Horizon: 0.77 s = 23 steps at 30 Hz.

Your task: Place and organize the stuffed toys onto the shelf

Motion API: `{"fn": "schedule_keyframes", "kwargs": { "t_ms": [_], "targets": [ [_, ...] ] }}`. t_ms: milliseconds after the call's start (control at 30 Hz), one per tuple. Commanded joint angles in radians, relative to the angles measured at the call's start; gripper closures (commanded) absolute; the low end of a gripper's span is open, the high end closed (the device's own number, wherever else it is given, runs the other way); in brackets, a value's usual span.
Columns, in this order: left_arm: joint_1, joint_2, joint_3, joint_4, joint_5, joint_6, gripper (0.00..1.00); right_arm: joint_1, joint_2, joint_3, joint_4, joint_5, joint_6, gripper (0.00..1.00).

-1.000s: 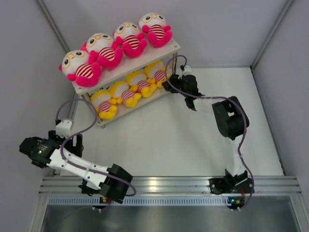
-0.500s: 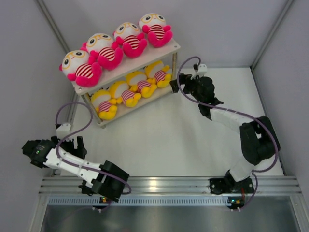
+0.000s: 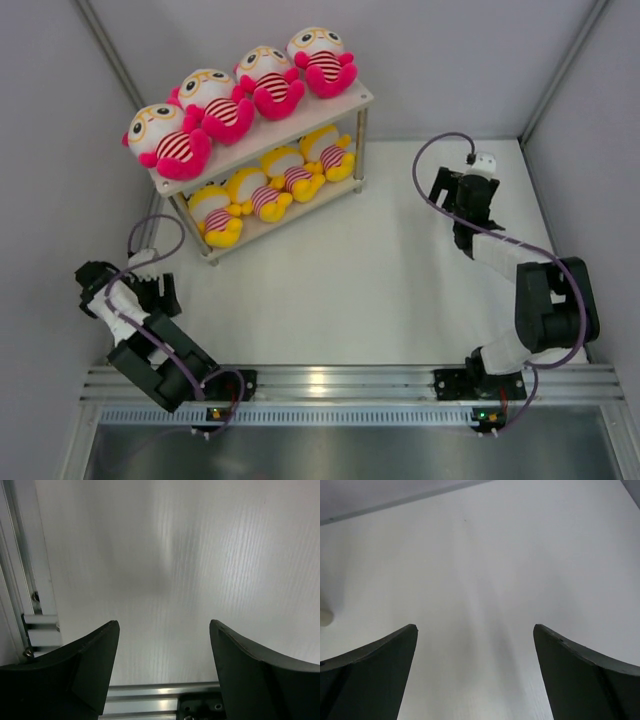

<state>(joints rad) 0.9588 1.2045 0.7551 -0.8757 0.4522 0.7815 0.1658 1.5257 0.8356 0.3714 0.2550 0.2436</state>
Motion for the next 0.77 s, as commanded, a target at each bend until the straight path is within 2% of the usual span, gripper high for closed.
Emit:
{"fn": "schedule_keyframes", "kwargs": {
  "t_ms": [0,133,200,267,367,567,733],
  "targets": [
    [-0.180,-0.059,-0.054,0.222,-0.087,-0.151,0.22,-0.028,-0.010,-0.039,0.096,0.079,-0.088,0.01],
    [-0.210,-0.146,-0.100,0.293,-0.049,-0.256,0.21,-0.032,0.017,-0.032,0.110,0.158,-0.086,0.01],
    [-0.213,-0.184,-0.143,0.313,-0.014,-0.254,0.21,-0.031,0.030,-0.038,0.133,0.136,-0.075,0.01],
    [-0.259,-0.220,-0.186,0.333,-0.047,-0.252,0.21,-0.031,0.034,-0.055,0.176,0.084,-0.084,0.01],
    [-0.322,-0.261,-0.204,0.337,-0.073,-0.255,0.20,-0.032,0.019,-0.088,0.242,0.090,-0.078,0.01],
    [-0.472,-0.169,-0.191,0.336,-0.135,-0.268,0.18,-0.032,-0.001,-0.151,0.331,0.118,-0.076,0.01],
    [-0.523,-0.155,-0.192,0.337,-0.153,-0.274,0.18,-0.031,0.007,-0.176,0.391,0.187,-0.063,0.00]
  ]
}}
